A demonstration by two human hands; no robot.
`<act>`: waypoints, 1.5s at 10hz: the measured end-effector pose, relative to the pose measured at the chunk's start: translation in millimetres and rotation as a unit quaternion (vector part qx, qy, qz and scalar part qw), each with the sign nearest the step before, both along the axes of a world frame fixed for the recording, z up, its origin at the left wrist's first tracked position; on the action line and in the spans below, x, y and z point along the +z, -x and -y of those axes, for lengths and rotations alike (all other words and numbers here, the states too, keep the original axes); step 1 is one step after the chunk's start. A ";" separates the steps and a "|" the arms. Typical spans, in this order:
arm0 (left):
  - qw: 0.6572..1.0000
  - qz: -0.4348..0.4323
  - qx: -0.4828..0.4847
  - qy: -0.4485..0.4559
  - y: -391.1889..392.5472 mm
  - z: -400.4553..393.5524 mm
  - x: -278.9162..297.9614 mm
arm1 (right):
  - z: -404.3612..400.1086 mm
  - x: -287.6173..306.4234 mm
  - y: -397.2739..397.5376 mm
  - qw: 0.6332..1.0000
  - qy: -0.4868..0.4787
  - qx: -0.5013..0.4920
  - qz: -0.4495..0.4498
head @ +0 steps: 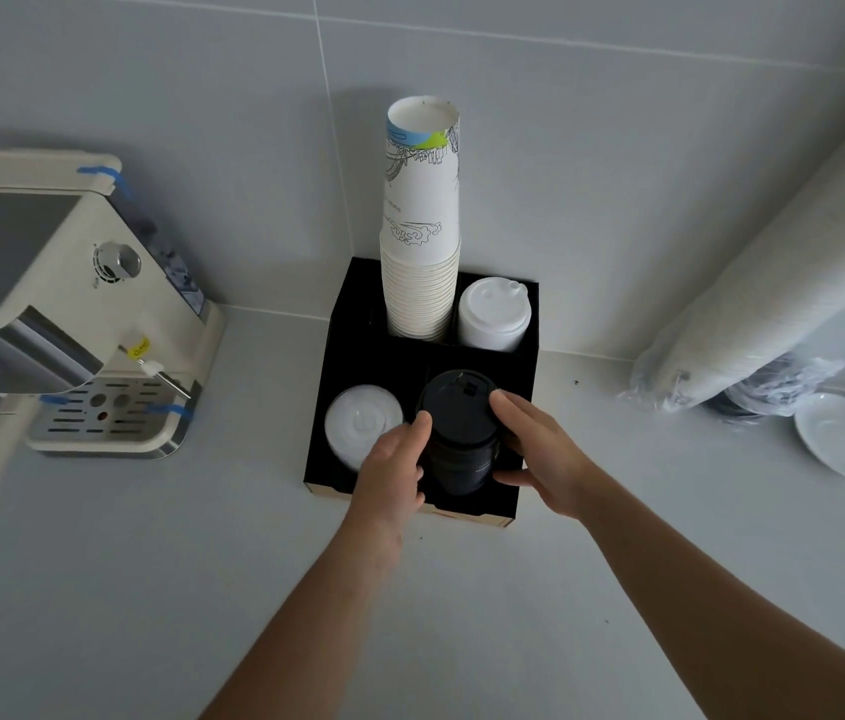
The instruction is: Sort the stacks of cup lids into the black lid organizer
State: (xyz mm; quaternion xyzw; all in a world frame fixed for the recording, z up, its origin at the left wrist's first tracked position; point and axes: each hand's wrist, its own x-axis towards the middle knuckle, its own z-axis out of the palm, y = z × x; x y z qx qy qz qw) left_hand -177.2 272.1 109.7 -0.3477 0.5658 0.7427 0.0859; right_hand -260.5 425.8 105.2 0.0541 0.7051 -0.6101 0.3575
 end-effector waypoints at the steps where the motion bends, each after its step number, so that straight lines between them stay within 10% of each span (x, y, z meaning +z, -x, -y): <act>1: 0.998 -0.025 -0.018 0.048 8.0 9.1 3.6 | 3.7 4.5 -3.1 0.998 -0.001 -0.040 -0.057; 15: 0.989 -0.068 -0.056 0.123 -11.4 27.5 26.9 | -3.8 41.9 -10.6 0.979 -0.012 -0.134 -0.153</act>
